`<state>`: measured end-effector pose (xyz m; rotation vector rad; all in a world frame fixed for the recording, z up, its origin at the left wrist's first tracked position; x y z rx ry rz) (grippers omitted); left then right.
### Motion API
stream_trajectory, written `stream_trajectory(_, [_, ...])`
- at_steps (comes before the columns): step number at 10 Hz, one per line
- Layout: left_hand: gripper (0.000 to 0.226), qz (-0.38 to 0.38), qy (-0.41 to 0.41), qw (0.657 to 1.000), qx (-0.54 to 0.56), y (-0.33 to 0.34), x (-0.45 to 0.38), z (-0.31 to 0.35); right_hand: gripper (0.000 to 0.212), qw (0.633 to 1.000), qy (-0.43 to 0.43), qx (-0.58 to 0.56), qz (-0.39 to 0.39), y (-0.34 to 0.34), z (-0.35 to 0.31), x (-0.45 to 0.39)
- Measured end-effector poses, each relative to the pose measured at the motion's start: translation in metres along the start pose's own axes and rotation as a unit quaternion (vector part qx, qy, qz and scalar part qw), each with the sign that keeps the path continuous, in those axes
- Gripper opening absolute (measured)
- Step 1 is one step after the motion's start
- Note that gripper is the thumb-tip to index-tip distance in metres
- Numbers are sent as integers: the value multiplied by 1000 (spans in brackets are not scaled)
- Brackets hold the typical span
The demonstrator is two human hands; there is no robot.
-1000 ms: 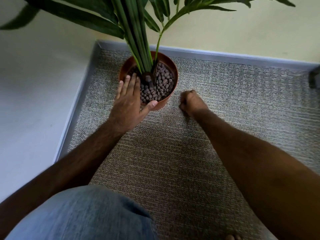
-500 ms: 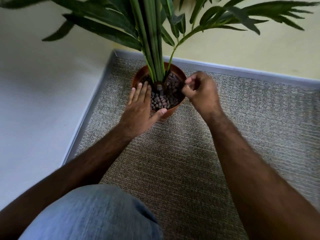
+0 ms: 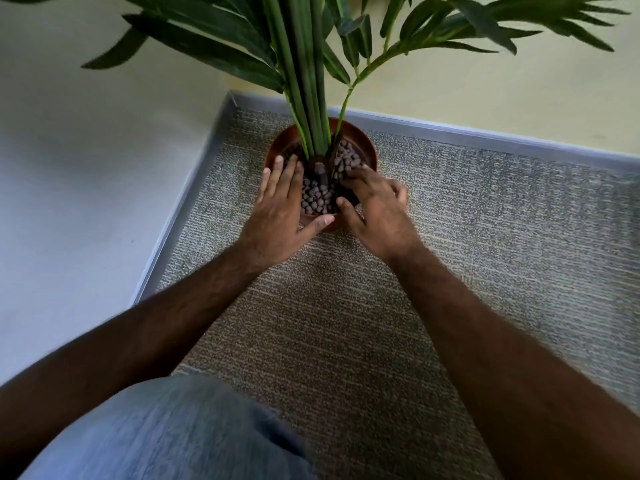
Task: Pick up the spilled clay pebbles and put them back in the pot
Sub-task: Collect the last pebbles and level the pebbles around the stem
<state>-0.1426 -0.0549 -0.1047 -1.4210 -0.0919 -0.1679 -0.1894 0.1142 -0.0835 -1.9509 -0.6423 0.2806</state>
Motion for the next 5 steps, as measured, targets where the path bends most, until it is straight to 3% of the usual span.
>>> stream_trajectory(2, [110,3,8,1000,5,0,0,1,60,997,-11,66,-39,18,-1,7])
stream_trajectory(5, [106,-61,-26,997,43,-16,10,9,68,987,20,98,-129,9,-11,31])
Point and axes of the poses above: each hand's wrist, its own x-axis away from the middle knuckle, its own y-axis out of the palm, z = x × y, the point moved 7 cm from there along -x, towards the middle knuckle, and after that the axes turned 10 degrees about -z, right-handed, at the moved point
